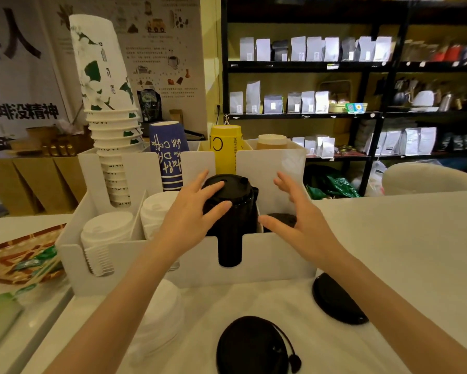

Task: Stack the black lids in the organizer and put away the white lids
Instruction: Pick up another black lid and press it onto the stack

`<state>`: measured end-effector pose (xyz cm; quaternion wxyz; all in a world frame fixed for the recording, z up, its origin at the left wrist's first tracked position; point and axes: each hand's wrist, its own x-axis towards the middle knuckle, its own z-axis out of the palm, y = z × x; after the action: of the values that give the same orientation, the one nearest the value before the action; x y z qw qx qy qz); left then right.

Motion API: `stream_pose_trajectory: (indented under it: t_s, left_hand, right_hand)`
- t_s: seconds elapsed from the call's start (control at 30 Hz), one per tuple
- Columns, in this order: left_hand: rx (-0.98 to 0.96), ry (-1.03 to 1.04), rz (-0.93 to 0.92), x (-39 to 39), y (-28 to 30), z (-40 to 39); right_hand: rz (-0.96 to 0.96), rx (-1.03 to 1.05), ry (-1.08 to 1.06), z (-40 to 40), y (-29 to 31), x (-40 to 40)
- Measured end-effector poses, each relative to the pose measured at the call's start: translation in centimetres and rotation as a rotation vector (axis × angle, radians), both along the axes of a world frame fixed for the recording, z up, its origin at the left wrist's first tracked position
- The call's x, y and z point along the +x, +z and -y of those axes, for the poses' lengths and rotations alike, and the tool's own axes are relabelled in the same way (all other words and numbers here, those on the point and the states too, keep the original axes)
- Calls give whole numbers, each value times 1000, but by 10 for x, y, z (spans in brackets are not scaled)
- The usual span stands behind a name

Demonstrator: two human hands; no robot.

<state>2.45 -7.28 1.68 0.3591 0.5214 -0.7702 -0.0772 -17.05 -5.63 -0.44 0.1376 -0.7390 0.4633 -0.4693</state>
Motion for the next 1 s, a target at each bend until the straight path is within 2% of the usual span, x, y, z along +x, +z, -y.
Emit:
stream_pose_trajectory:
  t_s: [0.1, 0.2, 0.37, 0.47, 0.57, 0.67, 0.77, 0.9, 1.0]
  left_hand:
    - [-47, 66, 60, -7, -6, -4]
    - [-100, 136, 97, -15, -9, -7]
    - [-176, 235, 118, -35, -9, -12]
    - [-262, 160, 63, -54, -7, -22]
    - [-308, -7, -8, -76, -9, -38]
    - [-221, -210, -39, -98, -20, -54]
    - [-37, -394, -3, -118, -34, -63]
    - [243, -457, 203, -141, -56, -59]
    - [372, -497, 386, -149, -67, -53]
  right_hand:
    - [33, -45, -85, -22, -12, -31]
    - [-48, 30, -190, -42, -32, -65]
    - [-194, 408, -197, -68, -61, -107]
    - [-261, 545, -185, -73, -79, -118]
    - [-266, 552, -194, -75, -87, -123]
    - [-244, 545, -208, -77, -88, -125]
    - [-236, 521, -221, -77, -89, -127]
    - [-182, 458, -178, -78, -85, -123]
    - [-146, 397, -163, -78, -84, -121]
